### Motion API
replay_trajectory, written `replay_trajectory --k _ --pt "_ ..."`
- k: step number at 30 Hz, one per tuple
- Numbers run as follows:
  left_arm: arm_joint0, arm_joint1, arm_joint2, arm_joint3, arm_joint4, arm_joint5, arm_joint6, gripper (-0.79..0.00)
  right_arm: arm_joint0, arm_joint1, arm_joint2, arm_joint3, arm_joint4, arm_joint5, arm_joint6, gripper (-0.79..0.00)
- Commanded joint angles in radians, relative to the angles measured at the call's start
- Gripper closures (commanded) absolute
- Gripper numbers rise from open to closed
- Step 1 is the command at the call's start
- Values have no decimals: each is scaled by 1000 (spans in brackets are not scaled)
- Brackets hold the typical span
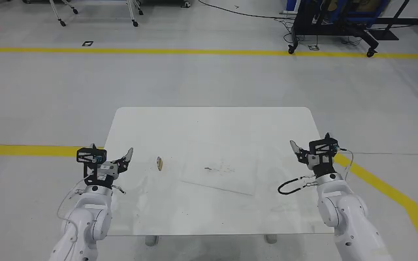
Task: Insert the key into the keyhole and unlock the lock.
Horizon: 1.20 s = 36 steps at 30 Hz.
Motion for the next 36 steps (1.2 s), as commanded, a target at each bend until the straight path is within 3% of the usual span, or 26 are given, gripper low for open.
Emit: replay_trajectory --k 1,5,15,29,32,36 --pt "0 0 0 0 0 0 0 -784 0 0 0 0 0 0 0 -784" --pt "0 0 0 0 0 0 0 -785 39 -4 -73 -12 -76 -8 58 -785" --pt "0 0 0 0 0 0 0 -785 231 -15 -262 106 -93 -287 130 -785" --pt "0 0 0 0 0 0 0 -785 236 -16 -275 116 -103 -300 144 -785" --pt "0 0 0 0 0 0 0 -785 316 -23 -357 182 -113 -414 195 -785" --pt "0 0 0 0 0 0 0 -785 463 -36 -467 329 -98 -647 210 -785"
